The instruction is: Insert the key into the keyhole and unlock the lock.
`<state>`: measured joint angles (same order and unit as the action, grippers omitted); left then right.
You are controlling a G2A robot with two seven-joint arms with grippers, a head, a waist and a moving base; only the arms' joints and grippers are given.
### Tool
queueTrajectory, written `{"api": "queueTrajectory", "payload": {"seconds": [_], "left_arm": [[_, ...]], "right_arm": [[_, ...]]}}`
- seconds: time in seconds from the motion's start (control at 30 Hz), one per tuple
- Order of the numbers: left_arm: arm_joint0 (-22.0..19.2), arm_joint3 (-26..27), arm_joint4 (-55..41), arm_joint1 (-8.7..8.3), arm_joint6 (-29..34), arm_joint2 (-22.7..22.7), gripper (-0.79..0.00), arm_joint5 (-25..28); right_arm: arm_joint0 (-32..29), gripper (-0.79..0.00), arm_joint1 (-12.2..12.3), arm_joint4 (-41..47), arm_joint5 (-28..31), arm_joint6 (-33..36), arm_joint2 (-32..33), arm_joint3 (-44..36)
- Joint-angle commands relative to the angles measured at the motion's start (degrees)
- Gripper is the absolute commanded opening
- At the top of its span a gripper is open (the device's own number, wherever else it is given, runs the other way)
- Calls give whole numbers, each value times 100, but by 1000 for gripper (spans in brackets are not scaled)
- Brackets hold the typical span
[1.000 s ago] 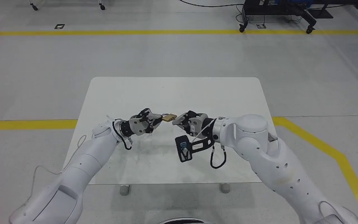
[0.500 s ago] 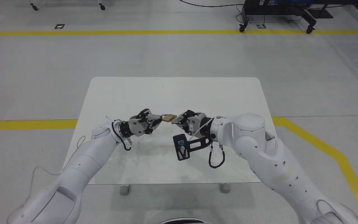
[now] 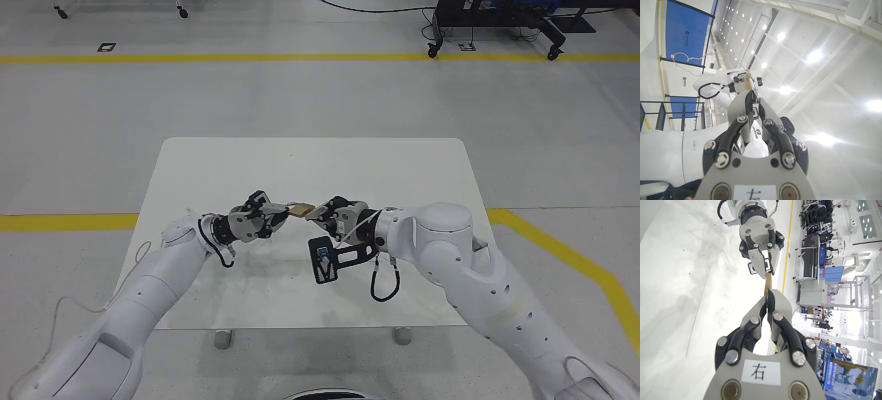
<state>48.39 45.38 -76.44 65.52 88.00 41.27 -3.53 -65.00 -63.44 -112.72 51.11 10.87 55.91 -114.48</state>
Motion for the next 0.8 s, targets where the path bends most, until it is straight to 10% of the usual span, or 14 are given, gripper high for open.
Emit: {"api": "queueTrajectory", "payload": {"seconds": [0.0,0.4,0.47,0.5,0.77], "left_arm": [[-7,6,-18,-8,0,-2,-785,32],[-23,-11,-55,-51,0,0,-785,317],[-45,-16,50,-61,0,0,-785,563],[-57,-22,114,-68,0,0,-785,715],[-162,-143,926,-96,-79,147,-785,2062]], "right_arm": [[2,-440,-1,1,-2,21,-9,-12],[-126,-480,20,104,-228,88,169,-118],[-210,-382,33,158,-349,111,295,-172],[-271,-37,40,187,-427,165,369,-221],[-356,0,51,222,-512,224,466,-325]]}}
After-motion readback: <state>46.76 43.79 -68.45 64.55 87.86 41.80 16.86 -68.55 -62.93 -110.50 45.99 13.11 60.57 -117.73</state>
